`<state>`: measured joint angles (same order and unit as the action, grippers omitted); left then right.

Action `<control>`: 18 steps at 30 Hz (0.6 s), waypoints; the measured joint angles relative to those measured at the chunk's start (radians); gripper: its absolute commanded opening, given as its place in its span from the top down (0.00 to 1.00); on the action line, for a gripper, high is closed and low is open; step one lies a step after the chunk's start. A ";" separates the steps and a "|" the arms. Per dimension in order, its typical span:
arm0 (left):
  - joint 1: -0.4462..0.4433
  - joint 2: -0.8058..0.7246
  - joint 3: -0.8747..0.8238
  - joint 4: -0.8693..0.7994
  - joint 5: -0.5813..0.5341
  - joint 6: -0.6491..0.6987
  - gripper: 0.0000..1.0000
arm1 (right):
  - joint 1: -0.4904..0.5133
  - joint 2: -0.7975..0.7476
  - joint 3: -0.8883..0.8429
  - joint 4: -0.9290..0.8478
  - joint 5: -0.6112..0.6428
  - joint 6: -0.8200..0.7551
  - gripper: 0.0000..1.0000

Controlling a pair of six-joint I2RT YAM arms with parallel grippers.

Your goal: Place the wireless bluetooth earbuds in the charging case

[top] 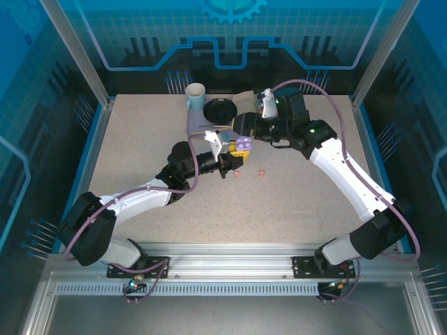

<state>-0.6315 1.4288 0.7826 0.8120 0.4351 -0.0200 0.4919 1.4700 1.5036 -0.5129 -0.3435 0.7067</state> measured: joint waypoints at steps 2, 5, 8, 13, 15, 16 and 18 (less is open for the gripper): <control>0.000 0.000 0.000 0.000 0.000 0.000 1.00 | 0.000 -0.002 -0.011 0.023 -0.035 0.012 0.41; 0.000 0.003 0.000 0.000 0.000 0.000 1.00 | 0.000 -0.029 -0.047 0.051 -0.066 0.031 0.43; 0.000 0.011 0.000 0.002 0.000 0.000 1.00 | -0.001 -0.071 -0.084 0.066 -0.085 0.048 0.45; -0.002 0.035 0.000 0.001 -0.016 0.000 1.00 | 0.000 -0.144 -0.116 0.072 -0.122 0.074 0.48; -0.002 0.046 0.000 0.002 -0.023 0.000 1.00 | 0.000 -0.174 -0.127 0.072 -0.129 0.079 0.47; -0.002 0.051 0.000 0.002 -0.028 0.000 1.00 | 0.000 -0.191 -0.136 0.072 -0.129 0.079 0.47; -0.002 0.059 0.000 0.001 -0.043 -0.005 1.00 | -0.003 -0.224 -0.154 0.060 -0.119 0.079 0.44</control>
<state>-0.6331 1.4879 0.7826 0.8131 0.3923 -0.0250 0.4889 1.2461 1.3499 -0.4526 -0.4625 0.7853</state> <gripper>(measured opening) 0.230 0.544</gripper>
